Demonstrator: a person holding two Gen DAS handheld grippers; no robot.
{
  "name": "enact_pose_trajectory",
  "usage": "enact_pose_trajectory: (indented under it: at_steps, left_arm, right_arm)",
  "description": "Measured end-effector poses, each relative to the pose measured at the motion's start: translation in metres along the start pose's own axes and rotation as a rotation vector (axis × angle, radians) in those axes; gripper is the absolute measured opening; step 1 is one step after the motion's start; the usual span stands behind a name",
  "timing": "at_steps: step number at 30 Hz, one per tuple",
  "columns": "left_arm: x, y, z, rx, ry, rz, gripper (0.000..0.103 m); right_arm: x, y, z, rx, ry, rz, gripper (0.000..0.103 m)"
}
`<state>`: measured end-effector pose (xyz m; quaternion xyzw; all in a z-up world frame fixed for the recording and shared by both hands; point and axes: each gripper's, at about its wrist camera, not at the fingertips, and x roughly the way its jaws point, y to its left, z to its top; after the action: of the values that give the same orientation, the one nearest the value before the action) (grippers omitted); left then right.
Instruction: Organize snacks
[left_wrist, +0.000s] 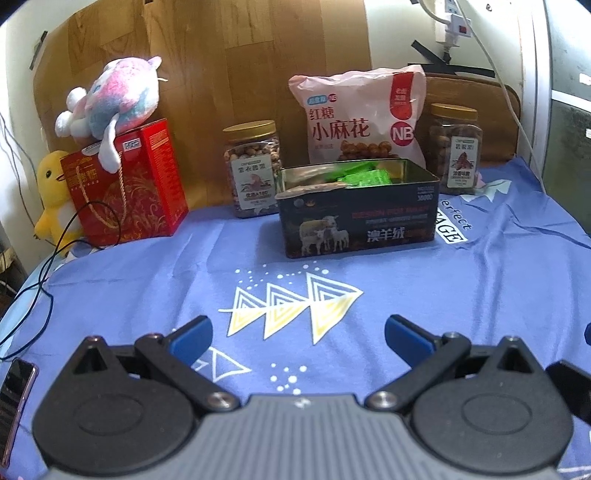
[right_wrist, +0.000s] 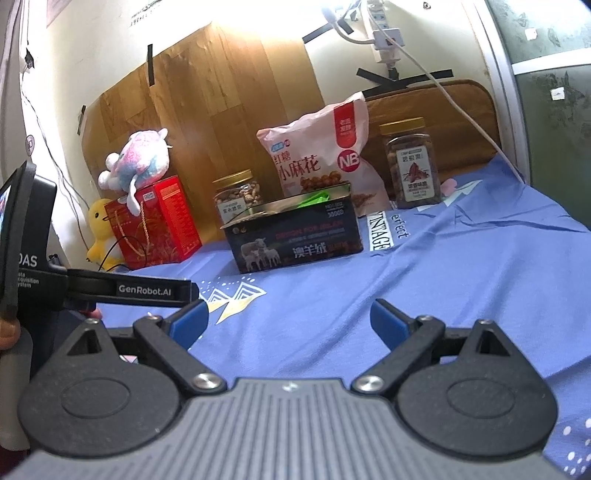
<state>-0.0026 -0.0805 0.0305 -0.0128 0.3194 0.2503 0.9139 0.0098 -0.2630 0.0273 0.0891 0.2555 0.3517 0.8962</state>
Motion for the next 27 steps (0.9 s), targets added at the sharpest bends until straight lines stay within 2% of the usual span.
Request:
enact_pose_trajectory:
  at_steps: [11, 19, 27]
  left_arm:
    - [-0.008, -0.005, 0.007, 0.015, -0.026, -0.004, 0.103]
    - [-0.007, -0.003, 0.008, 0.005, -0.011, 0.001, 0.103]
    - [-0.008, -0.004, 0.010, 0.011, -0.017, 0.001, 0.103]
  right_arm:
    - [-0.005, -0.005, 0.012, -0.005, -0.016, -0.021, 0.096]
    - [0.002, -0.012, 0.026, 0.041, 0.022, 0.021, 0.096]
    - [0.007, -0.010, 0.044, 0.000, 0.033, 0.033, 0.096]
